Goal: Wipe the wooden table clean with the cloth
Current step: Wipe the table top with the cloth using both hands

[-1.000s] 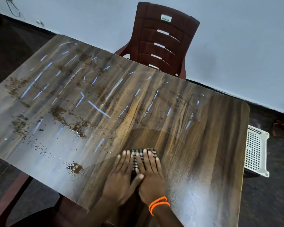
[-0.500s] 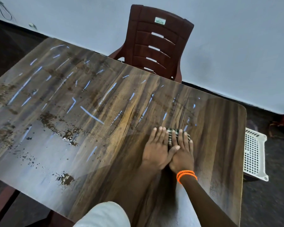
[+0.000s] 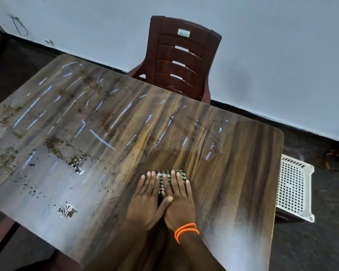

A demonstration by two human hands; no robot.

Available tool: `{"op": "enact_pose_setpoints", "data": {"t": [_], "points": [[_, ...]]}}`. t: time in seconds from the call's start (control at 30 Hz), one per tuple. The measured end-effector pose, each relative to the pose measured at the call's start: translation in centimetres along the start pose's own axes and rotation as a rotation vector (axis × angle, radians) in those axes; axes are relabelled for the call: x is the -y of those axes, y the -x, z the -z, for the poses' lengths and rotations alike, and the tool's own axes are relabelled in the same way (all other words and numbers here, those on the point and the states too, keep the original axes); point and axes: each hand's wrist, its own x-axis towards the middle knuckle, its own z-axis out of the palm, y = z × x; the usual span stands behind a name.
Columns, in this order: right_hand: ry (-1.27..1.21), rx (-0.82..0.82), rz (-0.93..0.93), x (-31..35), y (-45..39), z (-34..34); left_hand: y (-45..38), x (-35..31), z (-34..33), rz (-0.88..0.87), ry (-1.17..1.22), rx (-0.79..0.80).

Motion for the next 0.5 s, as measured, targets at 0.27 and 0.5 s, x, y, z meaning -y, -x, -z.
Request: {"op": "enact_pose_setpoints", "data": {"t": [0.27, 0.5], "points": [[0.063, -0.072, -0.163, -10.2, 2.7, 3.2, -4.6, -10.3, -2.1, -0.115, 0.069, 0.074], [0.102, -0.060, -0.267, -13.7, -6.2, 3.9, -14.7, -9.7, -1.5, -0.171, -0.006, 0.093]]}}
